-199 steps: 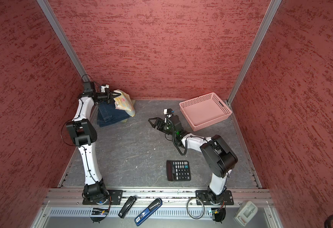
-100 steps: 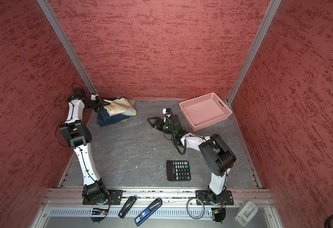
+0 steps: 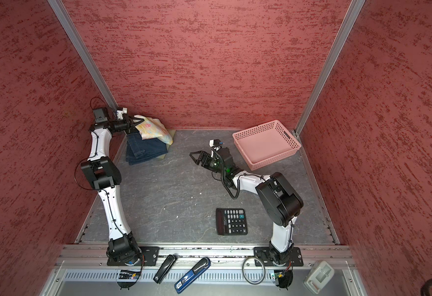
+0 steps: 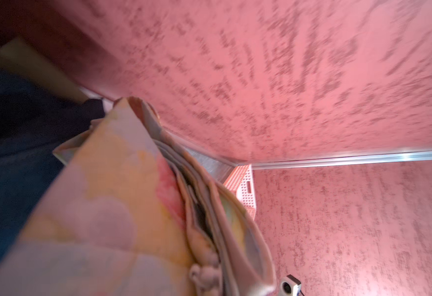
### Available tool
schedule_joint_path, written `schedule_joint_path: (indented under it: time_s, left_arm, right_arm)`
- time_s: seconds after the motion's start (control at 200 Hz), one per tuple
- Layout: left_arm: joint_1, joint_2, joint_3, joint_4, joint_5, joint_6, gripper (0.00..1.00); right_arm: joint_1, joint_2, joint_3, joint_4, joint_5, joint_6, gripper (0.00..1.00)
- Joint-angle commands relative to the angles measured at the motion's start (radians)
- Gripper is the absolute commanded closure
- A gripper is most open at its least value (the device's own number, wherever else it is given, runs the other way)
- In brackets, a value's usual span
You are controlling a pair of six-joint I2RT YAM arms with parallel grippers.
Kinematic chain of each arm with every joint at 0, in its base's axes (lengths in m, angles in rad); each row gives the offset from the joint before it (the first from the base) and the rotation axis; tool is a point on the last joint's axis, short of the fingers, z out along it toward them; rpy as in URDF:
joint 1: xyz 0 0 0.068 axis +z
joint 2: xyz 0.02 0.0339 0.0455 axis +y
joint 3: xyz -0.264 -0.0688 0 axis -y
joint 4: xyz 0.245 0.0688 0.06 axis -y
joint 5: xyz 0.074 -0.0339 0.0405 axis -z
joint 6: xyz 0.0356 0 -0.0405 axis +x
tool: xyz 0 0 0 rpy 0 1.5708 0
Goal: Fold and stack skirts
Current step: Place the skirt among several skirts.
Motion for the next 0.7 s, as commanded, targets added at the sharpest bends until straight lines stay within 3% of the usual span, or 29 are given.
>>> schedule_joint_path:
  time_s: [0.0,0.075,0.205,0.336,0.441,0.486,0.601,0.696]
  left_arm:
    - [0.024,0.045,0.007,0.291,0.09,-0.183,1.0]
    - [0.029,0.051,0.016,0.24,0.082,-0.152,1.0]
    - [0.04,0.024,-0.01,-0.012,-0.005,0.042,1.0]
    - [0.048,-0.026,-0.08,-0.23,-0.192,0.204,1.0]
    - [0.049,-0.074,-0.145,-0.314,-0.356,0.255,1.0]
    - [0.048,-0.097,-0.181,-0.32,-0.429,0.259,0.91]
    - [0.027,-0.134,-0.216,-0.359,-0.656,0.274,0.9]
    - [0.002,-0.162,-0.238,-0.345,-0.817,0.275,0.65]
  right_arm:
    - [-0.006,0.02,0.052,-0.008,-0.014,-0.016,0.1]
    - [-0.005,0.029,0.065,-0.006,-0.015,-0.018,0.1]
    - [-0.005,0.039,0.07,0.012,-0.023,-0.011,0.1]
    - [-0.005,0.036,0.06,0.028,-0.032,-0.006,0.09]
    - [-0.005,0.021,0.044,0.037,-0.034,-0.01,0.09]
    - [-0.005,0.016,0.036,0.041,-0.034,-0.012,0.09]
    - [-0.005,-0.011,0.007,0.044,-0.029,-0.029,0.08]
    - [-0.007,-0.041,-0.017,0.027,-0.016,-0.059,0.06]
